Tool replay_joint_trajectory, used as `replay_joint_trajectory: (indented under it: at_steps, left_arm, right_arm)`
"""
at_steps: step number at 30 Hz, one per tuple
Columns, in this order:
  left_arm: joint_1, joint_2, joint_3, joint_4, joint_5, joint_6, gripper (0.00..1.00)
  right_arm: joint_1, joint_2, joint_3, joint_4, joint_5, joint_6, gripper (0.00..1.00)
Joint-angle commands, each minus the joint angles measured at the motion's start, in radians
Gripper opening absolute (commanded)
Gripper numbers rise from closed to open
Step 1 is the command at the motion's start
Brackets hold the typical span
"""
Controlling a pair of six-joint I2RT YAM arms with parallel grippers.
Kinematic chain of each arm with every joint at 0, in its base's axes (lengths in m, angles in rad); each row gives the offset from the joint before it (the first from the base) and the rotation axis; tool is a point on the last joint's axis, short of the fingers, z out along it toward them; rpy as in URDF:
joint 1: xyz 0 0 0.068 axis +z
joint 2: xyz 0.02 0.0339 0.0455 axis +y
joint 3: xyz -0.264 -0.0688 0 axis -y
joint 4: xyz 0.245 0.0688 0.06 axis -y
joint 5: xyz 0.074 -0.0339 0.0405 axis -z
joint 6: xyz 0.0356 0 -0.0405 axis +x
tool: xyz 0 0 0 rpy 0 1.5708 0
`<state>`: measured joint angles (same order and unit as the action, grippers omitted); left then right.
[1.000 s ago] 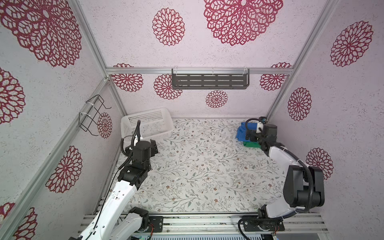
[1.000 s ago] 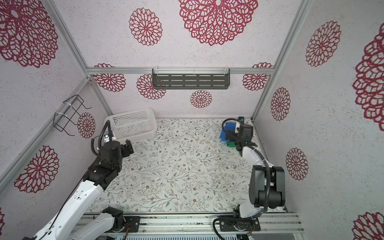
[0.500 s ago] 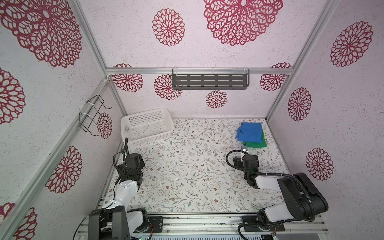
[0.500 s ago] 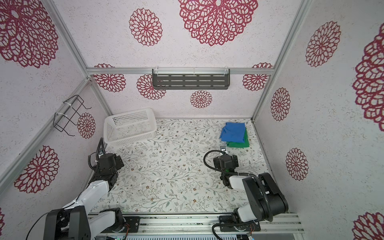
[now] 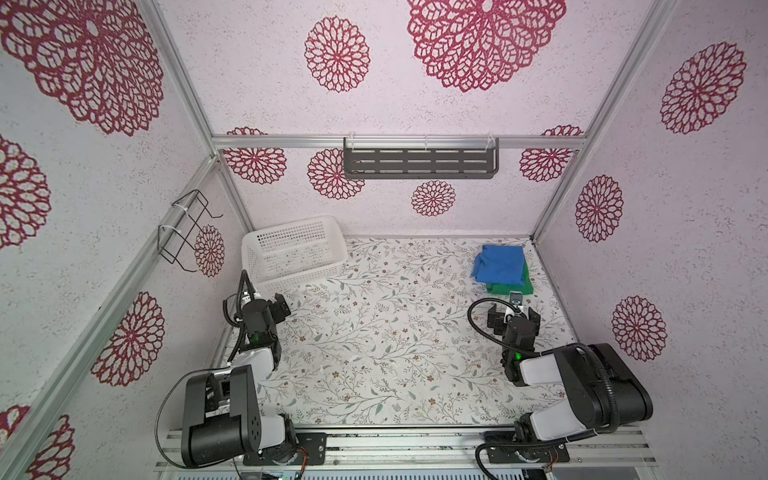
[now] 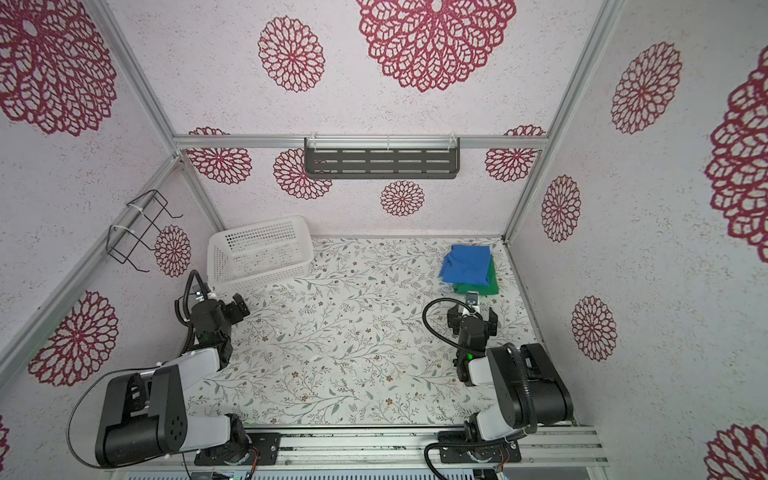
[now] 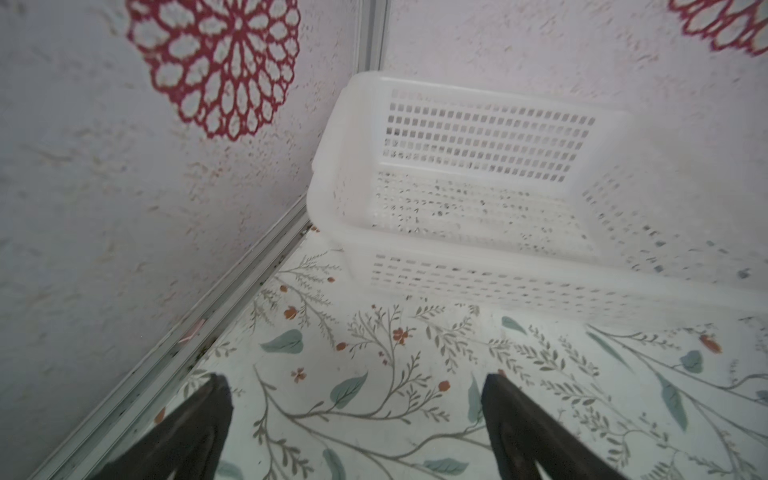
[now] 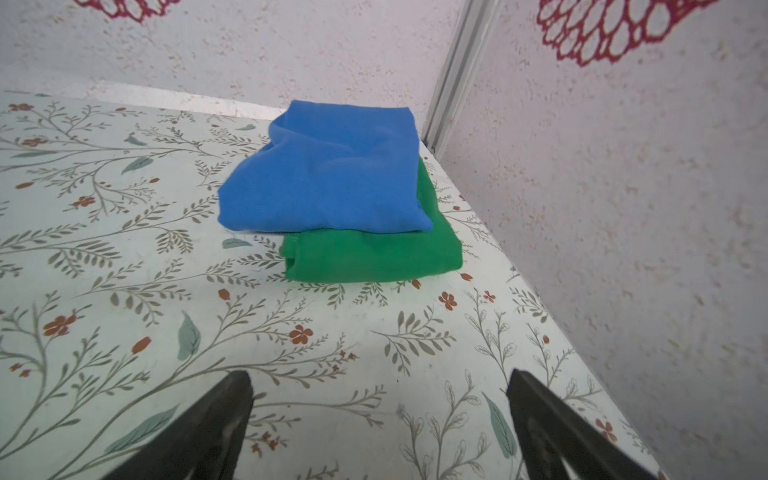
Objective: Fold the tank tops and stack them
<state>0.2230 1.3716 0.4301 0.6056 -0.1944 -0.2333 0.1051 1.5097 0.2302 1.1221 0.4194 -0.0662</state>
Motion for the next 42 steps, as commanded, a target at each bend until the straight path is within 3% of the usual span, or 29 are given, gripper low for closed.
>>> replay_joint_trajectory:
  at_steps: [1,3,5,7,9,12,42]
  left_arm:
    - [0.009,0.059,-0.036,0.19,0.108,-0.019,0.98]
    - [0.0,0.105,-0.03,0.251,0.116,0.004,0.97]
    - [-0.035,0.113,-0.015,0.203,0.084,0.028,0.97]
    - [-0.068,0.191,-0.025,0.327,0.058,0.082,0.97]
    - [-0.106,0.166,0.009,0.21,0.012,0.099,0.97]
    - [-0.105,0.188,-0.002,0.274,0.012,0.109,0.97]
    - [-0.11,0.182,-0.001,0.26,0.0,0.107,0.97]
  right_arm:
    - [-0.024,0.038,0.007,0.125,-0.059,0.065,0.99]
    - [-0.029,0.045,0.006,0.147,-0.065,0.067,0.99]
    - [-0.03,0.033,0.011,0.12,-0.072,0.075,0.99]
    - [-0.033,0.025,0.02,0.083,-0.079,0.083,0.99]
    - [-0.036,0.03,0.024,0.08,-0.086,0.083,0.99]
    - [-0.043,0.026,0.023,0.081,-0.093,0.088,0.99]
    - [-0.041,0.027,0.012,0.104,-0.084,0.08,0.99]
